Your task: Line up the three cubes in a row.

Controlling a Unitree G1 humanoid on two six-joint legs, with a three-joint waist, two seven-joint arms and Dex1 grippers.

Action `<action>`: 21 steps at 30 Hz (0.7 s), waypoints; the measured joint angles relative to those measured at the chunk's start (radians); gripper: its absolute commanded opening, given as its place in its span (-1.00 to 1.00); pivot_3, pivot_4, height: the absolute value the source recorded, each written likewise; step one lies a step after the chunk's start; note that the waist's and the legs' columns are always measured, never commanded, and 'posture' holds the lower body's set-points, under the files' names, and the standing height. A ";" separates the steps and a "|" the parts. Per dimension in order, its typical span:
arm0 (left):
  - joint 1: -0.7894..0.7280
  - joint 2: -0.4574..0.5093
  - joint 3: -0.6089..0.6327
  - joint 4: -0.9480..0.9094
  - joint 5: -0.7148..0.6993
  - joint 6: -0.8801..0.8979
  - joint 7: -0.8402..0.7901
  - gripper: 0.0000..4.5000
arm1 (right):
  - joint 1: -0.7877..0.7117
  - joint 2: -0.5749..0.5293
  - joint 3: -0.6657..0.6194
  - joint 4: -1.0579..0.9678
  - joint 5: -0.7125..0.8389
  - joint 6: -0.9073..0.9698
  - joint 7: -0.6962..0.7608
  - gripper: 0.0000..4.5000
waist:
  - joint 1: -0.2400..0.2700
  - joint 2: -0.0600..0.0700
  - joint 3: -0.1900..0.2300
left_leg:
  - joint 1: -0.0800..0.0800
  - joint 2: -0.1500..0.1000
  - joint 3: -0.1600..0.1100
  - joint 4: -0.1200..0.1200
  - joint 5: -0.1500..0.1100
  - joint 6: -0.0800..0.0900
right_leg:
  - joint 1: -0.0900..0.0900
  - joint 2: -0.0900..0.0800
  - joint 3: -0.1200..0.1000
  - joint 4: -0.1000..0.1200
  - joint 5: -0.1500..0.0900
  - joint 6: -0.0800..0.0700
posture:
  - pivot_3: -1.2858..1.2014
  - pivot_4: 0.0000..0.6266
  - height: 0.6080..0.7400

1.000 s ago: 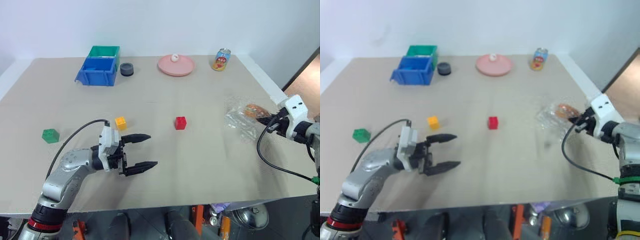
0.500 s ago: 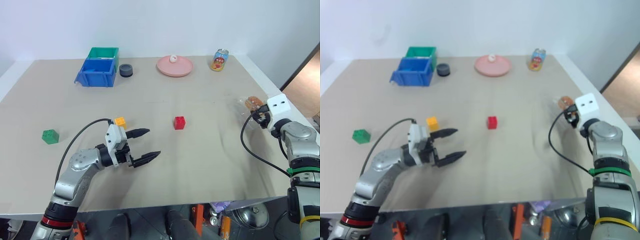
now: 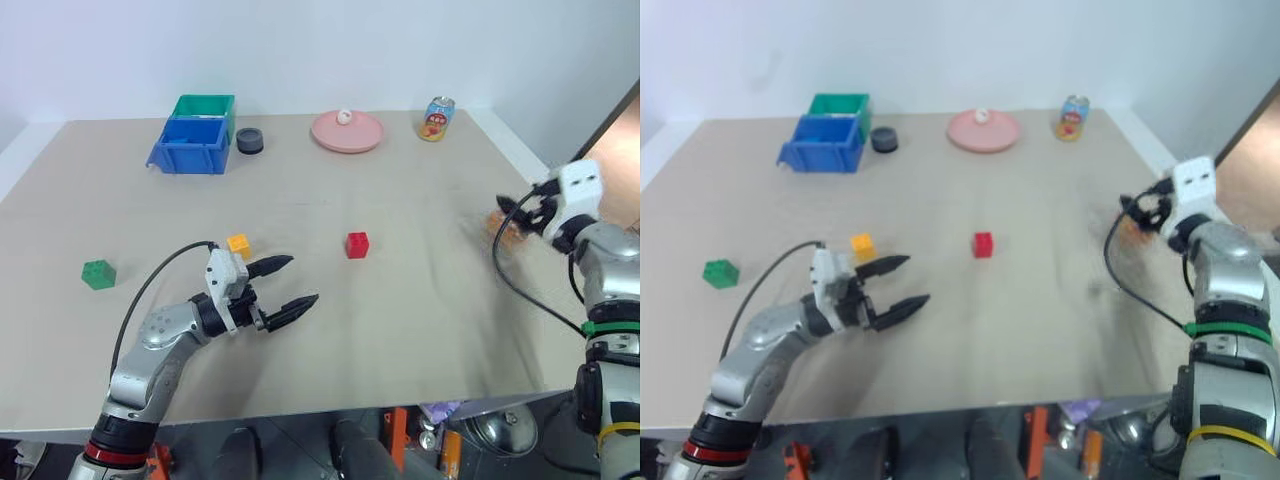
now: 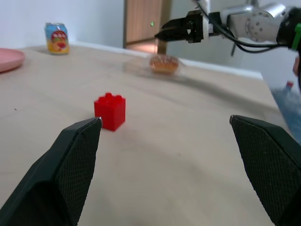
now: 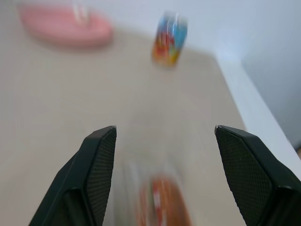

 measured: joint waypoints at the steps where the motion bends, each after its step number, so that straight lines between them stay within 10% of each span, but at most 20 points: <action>1: 0.009 0.001 0.011 -0.011 -0.006 0.005 0.012 1.00 | 0.021 -0.001 -0.008 -0.086 0.045 0.043 0.058 0.53 | 0.001 0.000 0.000 | 0.000 0.000 -0.001 -0.001 0.000 0.000 | 0.001 0.001 -0.001 0.000 0.000 0.000 | 0.03 -0.52 0.94; 8: 0.099 0.040 0.041 -0.052 -0.010 0.010 0.040 1.00 | 0.311 0.013 0.188 -0.440 0.120 0.207 0.346 0.53 | 0.006 0.000 0.000 | -0.001 0.000 -0.001 0.000 -0.001 0.001 | 0.000 0.000 -0.002 0.000 -0.002 -0.001 | 0.03 -0.52 0.94; 21: 0.173 0.046 0.038 -0.104 0.034 -0.005 0.067 1.00 | 0.337 0.179 0.258 -0.447 -0.002 0.173 0.179 0.53 | 0.006 0.001 0.000 | -0.002 0.000 0.000 0.000 0.000 0.000 | -0.001 0.000 0.000 0.000 -0.001 -0.001 | 0.03 -0.52 0.94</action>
